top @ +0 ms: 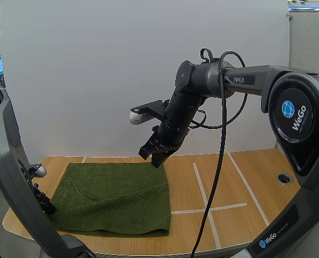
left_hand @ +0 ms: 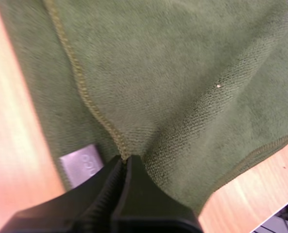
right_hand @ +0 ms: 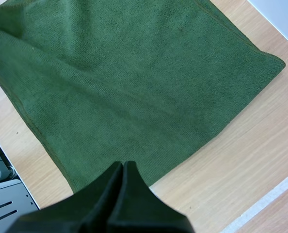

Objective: Fold the towel

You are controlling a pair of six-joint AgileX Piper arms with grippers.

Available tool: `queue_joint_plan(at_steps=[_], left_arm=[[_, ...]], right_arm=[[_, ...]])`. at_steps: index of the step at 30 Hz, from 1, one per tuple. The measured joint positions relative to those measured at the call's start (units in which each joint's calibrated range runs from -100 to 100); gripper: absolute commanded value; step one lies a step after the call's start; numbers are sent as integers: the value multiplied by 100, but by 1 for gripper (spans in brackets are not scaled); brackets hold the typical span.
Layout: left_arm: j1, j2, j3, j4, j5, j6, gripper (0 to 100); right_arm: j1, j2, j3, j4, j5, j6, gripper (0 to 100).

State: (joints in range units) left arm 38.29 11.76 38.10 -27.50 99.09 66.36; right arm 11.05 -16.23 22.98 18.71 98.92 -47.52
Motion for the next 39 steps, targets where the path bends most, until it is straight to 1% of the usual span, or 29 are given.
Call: queue_joint_plan(at_steps=[11,23,29,32,39], left_arm=[[0,-355,-472,47,15,0,0],[0,-355,-472,47,15,0,0],[0,-200,-472,47,15,0,0],[6,187,-476,115,15,0,0],[6,220,-476,136,-71,27,0]], right_arm=[[0,0,0,0,0,-33,0],[0,0,0,0,0,-33,0],[0,0,0,0,0,-33,0],[0,0,0,93,0,-33,0],[0,0,0,93,0,-33,0]])
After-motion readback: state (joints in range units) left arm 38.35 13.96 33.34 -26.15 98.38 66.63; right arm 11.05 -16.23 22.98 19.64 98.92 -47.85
